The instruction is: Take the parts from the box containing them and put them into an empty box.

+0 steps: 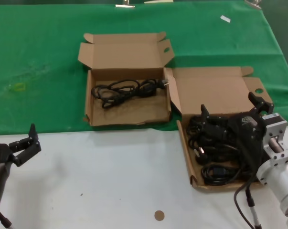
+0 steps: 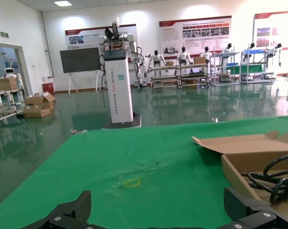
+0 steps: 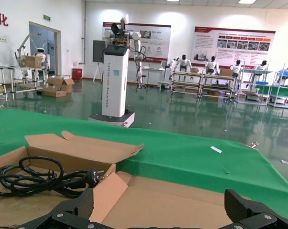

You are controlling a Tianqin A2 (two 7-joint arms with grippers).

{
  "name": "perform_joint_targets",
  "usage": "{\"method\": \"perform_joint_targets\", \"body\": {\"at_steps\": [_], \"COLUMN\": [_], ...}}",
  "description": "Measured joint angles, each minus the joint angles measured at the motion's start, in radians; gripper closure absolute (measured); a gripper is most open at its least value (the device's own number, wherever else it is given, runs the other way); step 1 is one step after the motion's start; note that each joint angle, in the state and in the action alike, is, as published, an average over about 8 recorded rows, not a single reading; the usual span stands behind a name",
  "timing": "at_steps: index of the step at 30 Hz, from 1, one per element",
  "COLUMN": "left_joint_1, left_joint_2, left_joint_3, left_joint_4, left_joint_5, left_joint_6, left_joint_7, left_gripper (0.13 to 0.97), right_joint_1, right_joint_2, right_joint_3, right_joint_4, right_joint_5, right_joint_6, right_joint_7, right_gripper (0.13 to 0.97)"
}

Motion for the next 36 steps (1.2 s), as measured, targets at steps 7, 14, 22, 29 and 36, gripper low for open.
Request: {"method": "perform_joint_targets", "body": {"at_steps": [7, 14, 22, 29, 36], "left_joint_1": [0.000, 0.000, 0.000, 0.000, 0.000], "left_joint_2": [0.000, 0.000, 0.000, 0.000, 0.000], "left_joint_3": [0.000, 0.000, 0.000, 0.000, 0.000], "left_joint_4": [0.000, 0.000, 0.000, 0.000, 0.000], "left_joint_5": [0.000, 0.000, 0.000, 0.000, 0.000], "left_joint_6": [0.000, 0.000, 0.000, 0.000, 0.000], "left_joint_7": [0.000, 0.000, 0.000, 0.000, 0.000], "left_gripper": [0.132, 0.132, 0.132, 0.132, 0.132], "right_joint_1": [0.000, 0.000, 0.000, 0.000, 0.000], "right_joint_2": [0.000, 0.000, 0.000, 0.000, 0.000], "right_joint_3": [0.000, 0.000, 0.000, 0.000, 0.000], "right_joint_4": [0.000, 0.000, 0.000, 0.000, 0.000], "right_joint_5": [0.000, 0.000, 0.000, 0.000, 0.000], "right_joint_6": [0.000, 0.000, 0.000, 0.000, 0.000], "right_joint_7": [0.000, 0.000, 0.000, 0.000, 0.000], "right_gripper": [0.129, 0.129, 0.129, 0.129, 0.129]}}
